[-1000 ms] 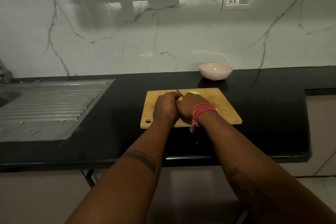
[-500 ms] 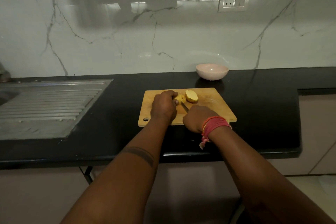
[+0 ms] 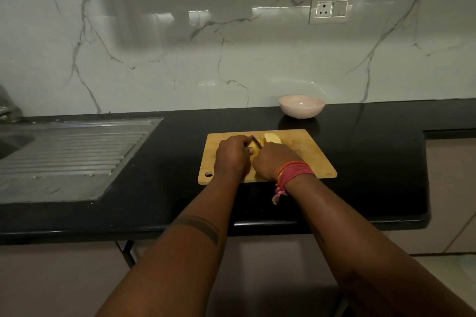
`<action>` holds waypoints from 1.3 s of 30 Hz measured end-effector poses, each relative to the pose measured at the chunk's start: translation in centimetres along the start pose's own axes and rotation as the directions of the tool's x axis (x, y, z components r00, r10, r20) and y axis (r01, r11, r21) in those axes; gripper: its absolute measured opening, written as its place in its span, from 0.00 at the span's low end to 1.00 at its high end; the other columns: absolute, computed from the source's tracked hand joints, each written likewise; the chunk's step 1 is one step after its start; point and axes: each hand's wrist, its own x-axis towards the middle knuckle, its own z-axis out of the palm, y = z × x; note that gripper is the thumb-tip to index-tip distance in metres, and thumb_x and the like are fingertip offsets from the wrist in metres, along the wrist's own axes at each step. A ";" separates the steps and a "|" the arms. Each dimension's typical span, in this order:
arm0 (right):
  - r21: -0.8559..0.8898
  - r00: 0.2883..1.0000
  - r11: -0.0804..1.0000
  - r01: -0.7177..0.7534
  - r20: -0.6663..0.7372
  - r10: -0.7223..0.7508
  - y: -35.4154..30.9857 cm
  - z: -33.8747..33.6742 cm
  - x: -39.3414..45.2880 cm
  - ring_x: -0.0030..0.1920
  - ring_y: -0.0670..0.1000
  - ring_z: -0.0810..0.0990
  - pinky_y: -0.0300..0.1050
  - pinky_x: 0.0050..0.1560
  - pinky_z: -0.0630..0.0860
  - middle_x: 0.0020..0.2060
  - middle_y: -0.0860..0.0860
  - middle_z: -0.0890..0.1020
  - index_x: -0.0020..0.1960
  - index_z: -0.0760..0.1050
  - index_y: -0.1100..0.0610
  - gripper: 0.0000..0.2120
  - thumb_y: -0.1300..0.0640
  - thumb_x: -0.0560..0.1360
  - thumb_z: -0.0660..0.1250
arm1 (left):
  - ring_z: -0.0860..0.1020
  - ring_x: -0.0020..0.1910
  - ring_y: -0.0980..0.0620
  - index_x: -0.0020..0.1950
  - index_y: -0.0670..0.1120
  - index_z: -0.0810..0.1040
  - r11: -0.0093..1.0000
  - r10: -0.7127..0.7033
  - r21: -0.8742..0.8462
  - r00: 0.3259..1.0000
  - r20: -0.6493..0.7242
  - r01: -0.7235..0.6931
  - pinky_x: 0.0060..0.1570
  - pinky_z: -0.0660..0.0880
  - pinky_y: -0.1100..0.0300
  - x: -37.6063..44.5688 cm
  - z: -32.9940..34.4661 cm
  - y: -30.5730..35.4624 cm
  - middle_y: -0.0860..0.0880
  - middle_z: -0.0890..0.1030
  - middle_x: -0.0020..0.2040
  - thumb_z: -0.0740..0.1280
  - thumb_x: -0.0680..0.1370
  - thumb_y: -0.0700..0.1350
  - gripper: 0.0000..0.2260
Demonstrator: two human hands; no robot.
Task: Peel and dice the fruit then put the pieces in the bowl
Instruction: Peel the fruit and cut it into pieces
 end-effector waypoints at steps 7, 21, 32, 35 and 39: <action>-0.091 0.996 0.992 0.089 0.010 -0.089 -1.0 0.1 2.1 0.45 0.54 0.79 0.48 0.48 0.76 0.39 0.52 0.77 0.58 0.79 0.61 0.16 0.53 0.84 0.57 | 0.80 0.59 0.51 0.69 0.49 0.79 0.998 0.055 0.012 0.998 0.003 -0.055 0.59 0.78 0.55 0.0 0.2 -0.2 0.49 0.83 0.62 0.70 0.80 0.39 0.18; -0.098 0.993 0.995 0.034 0.114 -0.023 -0.2 0.1 -0.6 0.51 0.57 0.78 0.48 0.50 0.74 0.48 0.57 0.78 0.56 0.77 0.61 0.10 0.58 0.80 0.61 | 0.80 0.58 0.50 0.67 0.49 0.81 1.000 0.018 -0.010 1.000 -0.022 -0.018 0.56 0.77 0.55 0.0 0.2 -0.1 0.48 0.84 0.61 0.70 0.81 0.42 0.14; -0.039 0.996 0.999 -0.008 0.085 0.011 1.9 -0.4 -3.4 0.39 0.51 0.75 0.45 0.40 0.71 0.39 0.53 0.76 0.39 0.72 0.57 0.11 0.56 0.80 0.60 | 0.81 0.56 0.49 0.62 0.46 0.83 1.000 0.009 -0.010 0.999 -0.042 -0.009 0.53 0.75 0.56 -0.4 -0.1 0.1 0.47 0.84 0.57 0.70 0.80 0.42 0.10; -0.043 1.000 0.999 0.007 0.027 -0.006 1.0 -1.0 -3.0 0.41 0.52 0.74 0.44 0.43 0.70 0.41 0.54 0.75 0.48 0.75 0.59 0.09 0.57 0.81 0.58 | 0.80 0.59 0.49 0.65 0.47 0.82 1.000 0.013 -0.011 0.999 -0.033 -0.013 0.57 0.76 0.56 -0.3 0.0 -0.1 0.47 0.83 0.61 0.70 0.80 0.42 0.13; -0.050 1.000 0.998 0.025 0.007 -0.025 -0.1 -0.9 -1.5 0.47 0.54 0.75 0.46 0.48 0.71 0.46 0.55 0.75 0.60 0.77 0.61 0.15 0.55 0.83 0.56 | 0.81 0.58 0.50 0.65 0.47 0.82 1.000 -0.002 -0.016 0.999 -0.040 0.001 0.57 0.76 0.57 -0.1 0.1 -0.3 0.47 0.83 0.61 0.70 0.80 0.41 0.13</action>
